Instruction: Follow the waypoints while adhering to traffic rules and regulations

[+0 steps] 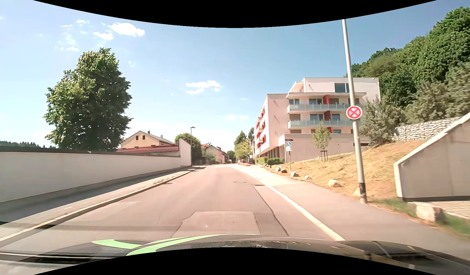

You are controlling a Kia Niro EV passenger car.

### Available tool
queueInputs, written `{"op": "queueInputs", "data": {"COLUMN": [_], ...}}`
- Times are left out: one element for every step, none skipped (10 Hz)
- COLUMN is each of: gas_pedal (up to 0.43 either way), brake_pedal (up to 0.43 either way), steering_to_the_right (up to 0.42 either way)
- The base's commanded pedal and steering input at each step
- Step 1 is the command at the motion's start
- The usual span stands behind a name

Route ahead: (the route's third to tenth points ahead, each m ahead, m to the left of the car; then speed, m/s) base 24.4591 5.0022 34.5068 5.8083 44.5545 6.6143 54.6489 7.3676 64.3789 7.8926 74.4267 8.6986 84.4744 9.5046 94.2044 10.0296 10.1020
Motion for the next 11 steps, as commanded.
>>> {"op": "queueInputs", "data": {"gas_pedal": [0.189, 0.177, 0.177, 0.169, 0.157, 0.157, 0.138, 0.13, 0.13, 0.13, 0.13], "brake_pedal": [0.0, 0.0, 0.0, 0.0, 0.0, 0.0, 0.0, 0.0, 0.0, 0.0, 0.0], "steering_to_the_right": [-0.023, -0.021, -0.02, -0.02, -0.019, -0.018, -0.017, -0.017, -0.017, -0.017, -0.017]}}
